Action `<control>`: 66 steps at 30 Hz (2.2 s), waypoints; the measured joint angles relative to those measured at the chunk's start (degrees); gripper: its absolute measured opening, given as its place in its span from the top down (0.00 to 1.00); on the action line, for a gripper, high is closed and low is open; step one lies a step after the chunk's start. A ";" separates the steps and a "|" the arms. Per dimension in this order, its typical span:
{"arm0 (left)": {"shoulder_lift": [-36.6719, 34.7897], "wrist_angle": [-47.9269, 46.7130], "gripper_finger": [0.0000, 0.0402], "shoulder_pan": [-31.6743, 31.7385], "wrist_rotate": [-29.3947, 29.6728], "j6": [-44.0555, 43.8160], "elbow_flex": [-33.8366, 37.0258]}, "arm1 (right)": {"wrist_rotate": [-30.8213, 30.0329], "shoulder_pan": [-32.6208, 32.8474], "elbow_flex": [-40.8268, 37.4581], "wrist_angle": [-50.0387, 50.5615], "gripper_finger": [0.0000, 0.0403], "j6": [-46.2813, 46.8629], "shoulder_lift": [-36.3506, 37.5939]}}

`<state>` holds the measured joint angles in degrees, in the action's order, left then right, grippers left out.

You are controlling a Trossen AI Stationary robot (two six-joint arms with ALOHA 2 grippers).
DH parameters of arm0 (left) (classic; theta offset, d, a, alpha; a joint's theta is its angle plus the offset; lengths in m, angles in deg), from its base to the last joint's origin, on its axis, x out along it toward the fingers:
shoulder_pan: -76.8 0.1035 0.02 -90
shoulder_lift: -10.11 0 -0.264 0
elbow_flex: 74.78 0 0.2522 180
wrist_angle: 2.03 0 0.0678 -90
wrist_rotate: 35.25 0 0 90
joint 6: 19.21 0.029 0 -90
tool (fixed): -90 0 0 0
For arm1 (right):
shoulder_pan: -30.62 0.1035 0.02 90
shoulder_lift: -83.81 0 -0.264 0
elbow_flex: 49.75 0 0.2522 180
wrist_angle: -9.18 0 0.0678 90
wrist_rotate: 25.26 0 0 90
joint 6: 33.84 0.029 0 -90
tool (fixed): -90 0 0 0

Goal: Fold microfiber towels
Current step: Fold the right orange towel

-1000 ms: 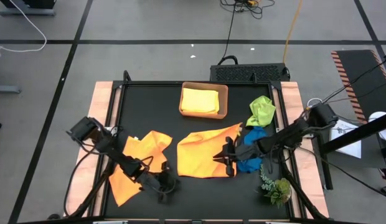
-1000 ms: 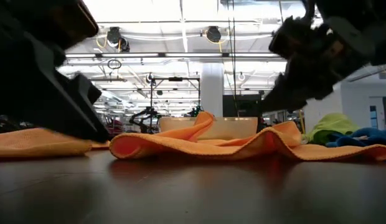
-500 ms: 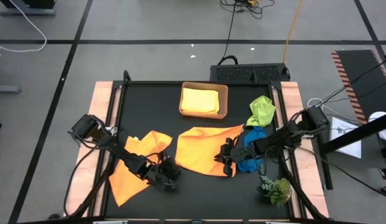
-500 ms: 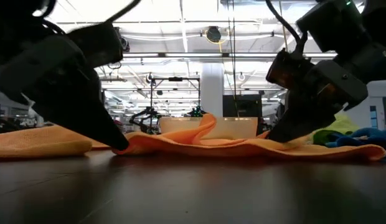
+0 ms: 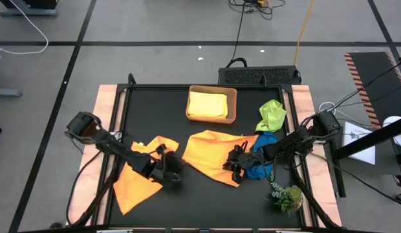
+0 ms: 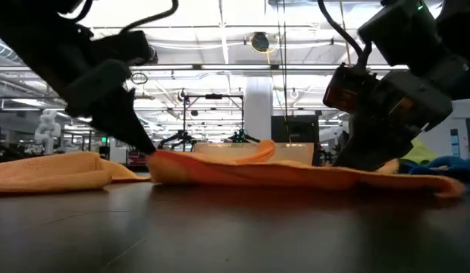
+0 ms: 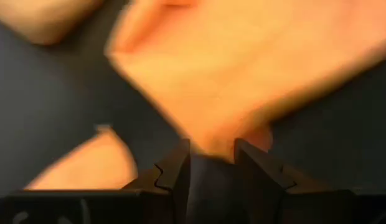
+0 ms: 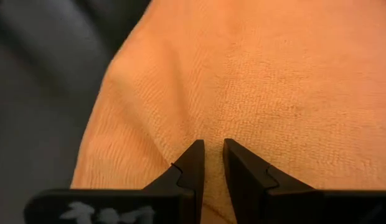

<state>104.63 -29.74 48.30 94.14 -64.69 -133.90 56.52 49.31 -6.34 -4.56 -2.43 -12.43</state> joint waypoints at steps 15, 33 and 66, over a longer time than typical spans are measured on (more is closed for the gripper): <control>-2.16 3.52 0.69 -4.63 -3.59 -2.09 0.00 | 3.30 -0.12 -0.07 0.53 0.87 3.53 -0.11; 7.61 7.82 0.69 -7.20 -1.81 -11.72 0.02 | 2.53 -0.96 -0.20 -0.88 0.87 3.50 -0.17; 7.63 9.90 0.81 -0.28 -5.21 -0.82 0.02 | 2.53 -0.98 -0.20 -0.94 0.87 2.38 -0.17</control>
<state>112.26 -19.84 48.02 88.92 -65.51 -133.88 59.05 48.33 -6.53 -5.50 -0.06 -12.61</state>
